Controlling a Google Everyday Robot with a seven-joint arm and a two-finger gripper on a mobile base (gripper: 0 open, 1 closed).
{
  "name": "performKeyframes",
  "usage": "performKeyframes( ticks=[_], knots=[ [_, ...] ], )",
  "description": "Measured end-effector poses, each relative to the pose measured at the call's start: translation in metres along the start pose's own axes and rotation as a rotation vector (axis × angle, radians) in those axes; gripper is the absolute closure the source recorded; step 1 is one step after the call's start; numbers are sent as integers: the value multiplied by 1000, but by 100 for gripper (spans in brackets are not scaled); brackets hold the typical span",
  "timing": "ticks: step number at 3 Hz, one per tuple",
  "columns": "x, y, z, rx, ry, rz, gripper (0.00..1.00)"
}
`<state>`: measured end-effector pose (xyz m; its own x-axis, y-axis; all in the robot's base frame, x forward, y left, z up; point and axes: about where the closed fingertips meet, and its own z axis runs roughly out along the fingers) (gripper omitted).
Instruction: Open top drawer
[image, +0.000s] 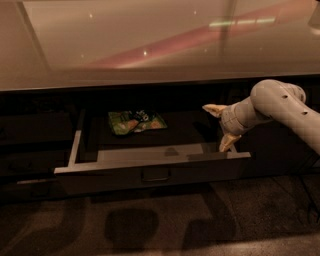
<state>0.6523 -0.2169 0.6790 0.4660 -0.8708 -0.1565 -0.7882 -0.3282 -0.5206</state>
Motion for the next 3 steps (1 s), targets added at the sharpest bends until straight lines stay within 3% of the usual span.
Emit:
performKeyframes(
  ticks=[1,2,3],
  knots=[
    [-2,-2,1,0,0,0,0],
    [-11,7,-26,76,28,79,0],
    [-4,29,-31,89,43,129,0]
  ],
)
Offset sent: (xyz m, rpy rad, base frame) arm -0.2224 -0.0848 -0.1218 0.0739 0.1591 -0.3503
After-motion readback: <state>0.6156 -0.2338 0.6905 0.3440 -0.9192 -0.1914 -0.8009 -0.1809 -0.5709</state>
